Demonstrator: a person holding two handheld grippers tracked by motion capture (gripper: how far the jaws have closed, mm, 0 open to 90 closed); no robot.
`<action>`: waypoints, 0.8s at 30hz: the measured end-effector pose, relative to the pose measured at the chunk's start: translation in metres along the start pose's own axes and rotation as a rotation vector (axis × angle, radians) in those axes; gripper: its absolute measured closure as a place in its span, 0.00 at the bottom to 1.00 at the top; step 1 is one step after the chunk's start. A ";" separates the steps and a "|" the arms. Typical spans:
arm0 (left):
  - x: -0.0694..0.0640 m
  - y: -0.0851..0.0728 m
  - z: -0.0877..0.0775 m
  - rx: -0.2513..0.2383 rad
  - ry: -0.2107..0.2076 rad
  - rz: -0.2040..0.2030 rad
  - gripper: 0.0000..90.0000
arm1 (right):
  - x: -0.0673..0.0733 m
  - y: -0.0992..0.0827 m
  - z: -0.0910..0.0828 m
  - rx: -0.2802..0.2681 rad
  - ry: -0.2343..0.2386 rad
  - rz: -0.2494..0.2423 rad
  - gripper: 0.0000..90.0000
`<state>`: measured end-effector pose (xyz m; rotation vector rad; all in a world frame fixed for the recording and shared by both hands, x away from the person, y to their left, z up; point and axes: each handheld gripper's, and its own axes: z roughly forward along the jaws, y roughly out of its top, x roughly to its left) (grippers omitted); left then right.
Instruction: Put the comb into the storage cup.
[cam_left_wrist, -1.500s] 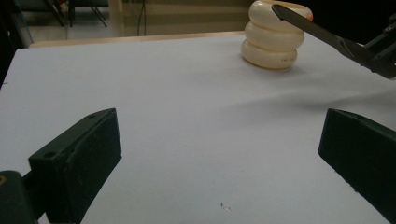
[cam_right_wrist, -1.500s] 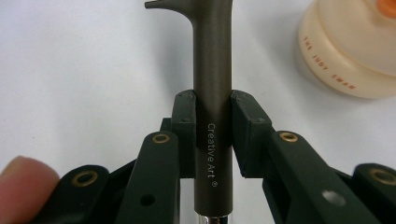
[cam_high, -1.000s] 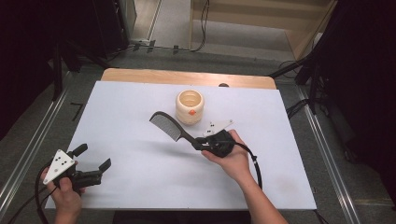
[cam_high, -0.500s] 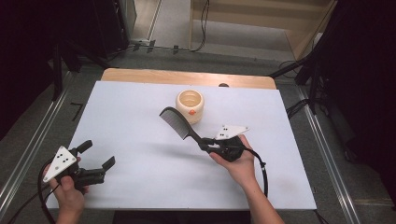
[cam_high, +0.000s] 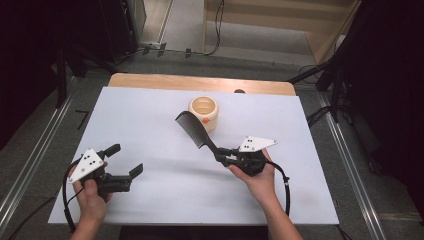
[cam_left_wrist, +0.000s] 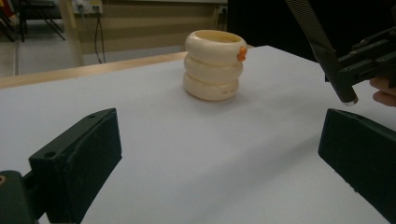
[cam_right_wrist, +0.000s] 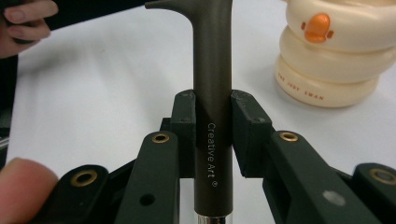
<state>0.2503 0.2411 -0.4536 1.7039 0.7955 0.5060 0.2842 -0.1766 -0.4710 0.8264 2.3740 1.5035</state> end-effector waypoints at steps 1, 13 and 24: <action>-0.002 0.002 0.003 -0.001 -0.007 0.004 0.00 | 0.001 0.000 0.000 -0.013 0.001 -0.008 0.78; -0.024 0.025 0.035 -0.017 -0.113 -0.005 0.00 | 0.005 -0.004 -0.005 -0.095 0.023 -0.022 0.78; -0.040 0.042 0.054 -0.030 -0.176 -0.009 0.00 | 0.010 -0.005 0.000 -0.104 0.036 -0.039 0.78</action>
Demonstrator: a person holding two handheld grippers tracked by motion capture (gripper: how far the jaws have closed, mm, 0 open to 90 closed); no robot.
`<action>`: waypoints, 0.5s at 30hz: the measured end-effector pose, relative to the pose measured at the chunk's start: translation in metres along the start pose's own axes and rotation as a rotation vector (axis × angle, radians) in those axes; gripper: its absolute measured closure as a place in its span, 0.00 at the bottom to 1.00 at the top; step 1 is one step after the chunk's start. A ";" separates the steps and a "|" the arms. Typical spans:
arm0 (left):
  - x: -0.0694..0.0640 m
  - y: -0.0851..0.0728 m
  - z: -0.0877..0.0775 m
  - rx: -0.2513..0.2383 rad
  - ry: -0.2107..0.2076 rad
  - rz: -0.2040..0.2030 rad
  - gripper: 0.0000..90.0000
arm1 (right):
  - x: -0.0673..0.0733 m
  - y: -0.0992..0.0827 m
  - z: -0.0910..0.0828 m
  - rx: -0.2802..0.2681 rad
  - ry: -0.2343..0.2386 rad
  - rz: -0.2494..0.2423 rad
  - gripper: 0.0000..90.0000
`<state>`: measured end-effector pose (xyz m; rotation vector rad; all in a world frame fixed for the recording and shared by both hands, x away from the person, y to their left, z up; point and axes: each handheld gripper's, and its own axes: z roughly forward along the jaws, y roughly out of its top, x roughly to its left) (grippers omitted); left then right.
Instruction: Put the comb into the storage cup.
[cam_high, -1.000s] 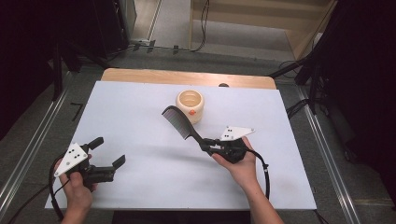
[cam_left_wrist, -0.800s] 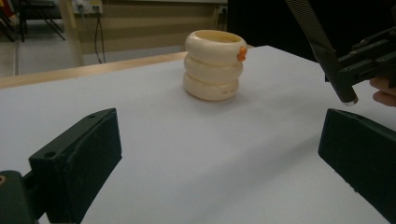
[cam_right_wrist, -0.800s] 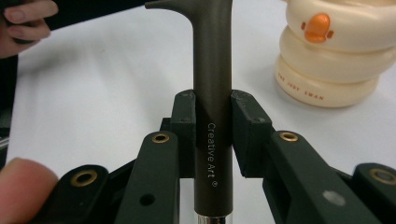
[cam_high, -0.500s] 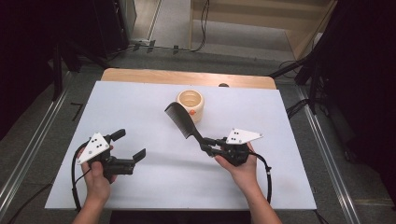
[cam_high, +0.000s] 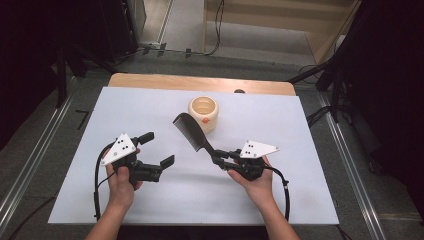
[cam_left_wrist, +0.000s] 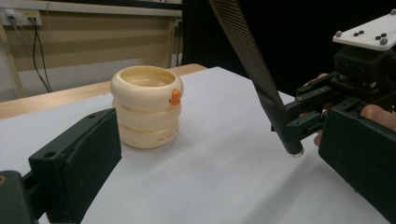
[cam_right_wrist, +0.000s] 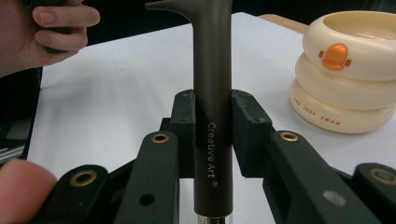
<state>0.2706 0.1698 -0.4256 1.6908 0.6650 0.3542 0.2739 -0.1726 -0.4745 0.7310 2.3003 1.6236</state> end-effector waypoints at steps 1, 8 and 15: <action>-0.001 0.001 0.002 -0.006 -0.003 -0.007 0.00 | 0.000 0.000 0.000 -0.003 -0.001 0.000 0.78; -0.006 0.007 0.013 -0.013 -0.032 -0.011 0.00 | 0.002 0.000 0.001 -0.001 0.003 -0.005 0.78; -0.011 0.011 0.025 -0.016 -0.056 -0.019 0.00 | 0.003 -0.001 0.001 -0.003 0.004 -0.011 0.78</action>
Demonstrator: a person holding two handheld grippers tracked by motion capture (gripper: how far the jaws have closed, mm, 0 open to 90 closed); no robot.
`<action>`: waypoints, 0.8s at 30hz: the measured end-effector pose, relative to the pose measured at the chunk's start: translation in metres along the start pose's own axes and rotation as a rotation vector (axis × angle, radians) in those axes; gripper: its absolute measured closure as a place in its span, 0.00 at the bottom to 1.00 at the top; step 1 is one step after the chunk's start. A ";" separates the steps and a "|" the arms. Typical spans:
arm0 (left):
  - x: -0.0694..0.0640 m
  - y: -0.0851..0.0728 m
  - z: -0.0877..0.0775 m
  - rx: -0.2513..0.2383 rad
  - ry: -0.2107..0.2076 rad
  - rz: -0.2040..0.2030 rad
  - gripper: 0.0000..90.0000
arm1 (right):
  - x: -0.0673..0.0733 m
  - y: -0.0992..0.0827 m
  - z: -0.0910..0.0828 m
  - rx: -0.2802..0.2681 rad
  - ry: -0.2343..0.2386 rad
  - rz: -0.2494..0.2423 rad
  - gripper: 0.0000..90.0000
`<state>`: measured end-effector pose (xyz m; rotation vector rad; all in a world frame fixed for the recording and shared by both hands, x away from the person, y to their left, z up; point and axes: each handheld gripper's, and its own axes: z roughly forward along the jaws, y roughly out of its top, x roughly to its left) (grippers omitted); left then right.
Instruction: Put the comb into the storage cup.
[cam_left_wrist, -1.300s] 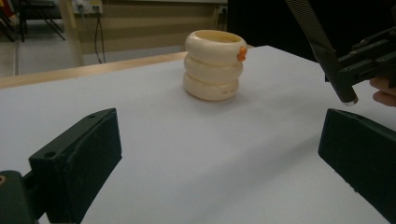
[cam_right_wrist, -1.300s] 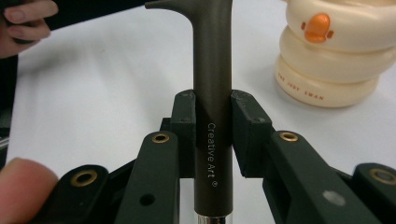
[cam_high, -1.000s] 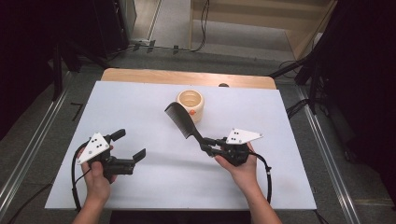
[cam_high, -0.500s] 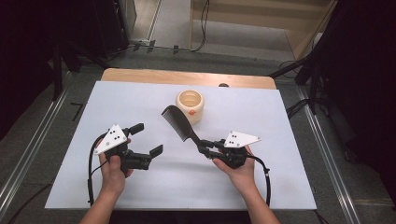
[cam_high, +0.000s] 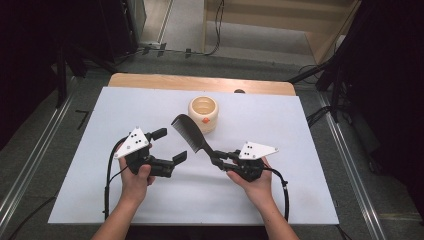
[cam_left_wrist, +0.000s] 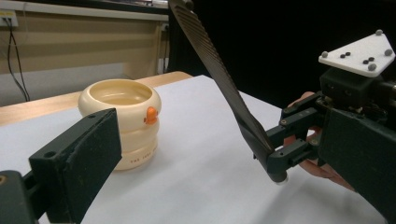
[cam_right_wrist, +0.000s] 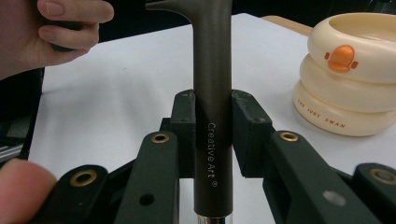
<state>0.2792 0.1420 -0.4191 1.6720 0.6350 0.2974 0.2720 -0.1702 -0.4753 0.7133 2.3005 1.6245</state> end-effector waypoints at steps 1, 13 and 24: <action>0.000 0.000 0.002 0.003 -0.003 -0.007 0.00 | 0.000 0.000 0.000 -0.001 0.000 -0.001 0.78; -0.004 0.003 0.018 0.024 0.005 -0.070 0.17 | 0.004 -0.001 0.004 0.005 0.006 -0.014 0.78; -0.006 0.006 0.025 0.026 0.027 -0.092 0.37 | 0.008 -0.002 0.009 0.011 0.011 -0.028 0.78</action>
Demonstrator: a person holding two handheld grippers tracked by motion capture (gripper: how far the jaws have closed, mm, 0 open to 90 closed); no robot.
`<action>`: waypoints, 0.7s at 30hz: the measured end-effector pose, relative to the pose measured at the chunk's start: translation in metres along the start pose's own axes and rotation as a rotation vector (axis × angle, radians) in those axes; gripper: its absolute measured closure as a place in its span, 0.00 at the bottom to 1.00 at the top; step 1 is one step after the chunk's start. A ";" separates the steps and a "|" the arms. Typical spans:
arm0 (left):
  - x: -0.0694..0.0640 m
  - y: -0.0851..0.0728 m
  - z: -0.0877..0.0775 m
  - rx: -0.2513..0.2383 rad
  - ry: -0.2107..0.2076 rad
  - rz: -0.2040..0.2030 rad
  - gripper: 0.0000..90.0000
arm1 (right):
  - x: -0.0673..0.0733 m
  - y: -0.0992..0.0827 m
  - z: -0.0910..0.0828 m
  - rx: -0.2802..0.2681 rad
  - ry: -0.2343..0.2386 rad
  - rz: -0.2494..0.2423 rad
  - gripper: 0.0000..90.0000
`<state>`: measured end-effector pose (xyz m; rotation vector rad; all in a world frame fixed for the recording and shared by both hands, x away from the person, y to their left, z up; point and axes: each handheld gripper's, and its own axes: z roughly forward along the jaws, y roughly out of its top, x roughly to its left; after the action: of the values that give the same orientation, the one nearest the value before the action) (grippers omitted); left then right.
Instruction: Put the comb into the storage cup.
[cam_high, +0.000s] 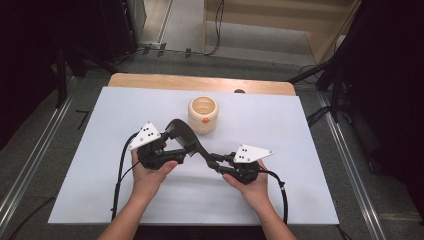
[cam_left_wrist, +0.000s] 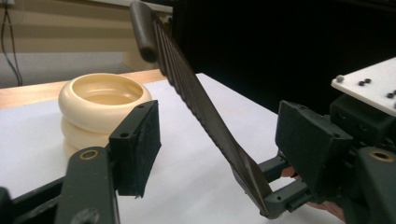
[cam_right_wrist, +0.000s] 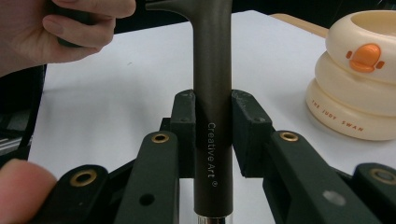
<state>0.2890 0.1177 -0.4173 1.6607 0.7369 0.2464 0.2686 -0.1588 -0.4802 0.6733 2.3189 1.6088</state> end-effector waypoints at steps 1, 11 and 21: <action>0.000 0.000 0.001 0.002 0.002 -0.012 0.39 | 0.000 0.000 0.000 0.000 0.000 -0.001 0.78; 0.002 0.000 0.006 0.018 0.022 -0.065 0.53 | 0.005 -0.001 0.005 0.004 0.003 -0.013 0.78; 0.005 0.001 0.005 0.016 -0.009 -0.117 0.74 | 0.009 -0.003 0.008 -0.002 -0.024 -0.032 0.78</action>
<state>0.2962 0.1162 -0.4185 1.6263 0.8283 0.1502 0.2637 -0.1490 -0.4847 0.6479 2.2984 1.5804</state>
